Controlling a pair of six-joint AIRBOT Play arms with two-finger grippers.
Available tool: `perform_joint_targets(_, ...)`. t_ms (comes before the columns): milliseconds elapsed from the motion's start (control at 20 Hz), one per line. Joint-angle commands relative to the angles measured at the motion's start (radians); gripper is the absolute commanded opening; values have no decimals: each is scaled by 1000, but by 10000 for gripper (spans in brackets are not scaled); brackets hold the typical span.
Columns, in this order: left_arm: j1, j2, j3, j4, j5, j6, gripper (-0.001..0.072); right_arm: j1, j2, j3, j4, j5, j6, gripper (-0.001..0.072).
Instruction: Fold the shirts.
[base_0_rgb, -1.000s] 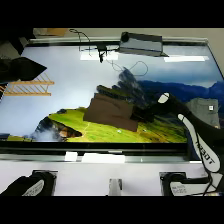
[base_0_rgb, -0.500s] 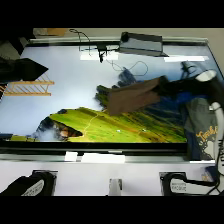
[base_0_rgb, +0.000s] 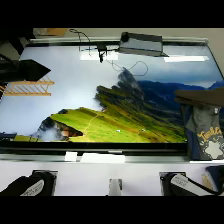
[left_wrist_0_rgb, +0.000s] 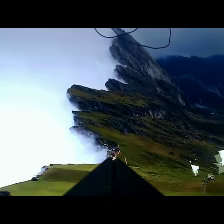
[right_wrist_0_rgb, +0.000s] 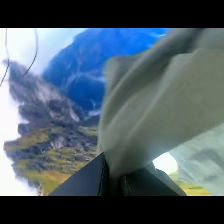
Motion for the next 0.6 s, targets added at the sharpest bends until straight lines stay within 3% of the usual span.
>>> perform_joint_targets(0, 1, -4, -1, 1, 0, 51, 35, -169, 47, 32, -29, 95, 25, 31)
perform_joint_targets(300, 2, -27, -30, 8, 0, 76, 35, -245, 81, -13, -284, 196, 89, 31)
perform_joint_targets(550, 2, -27, -58, 8, 0, 76, 35, -245, 182, -330, -418, 179, 113, 31)
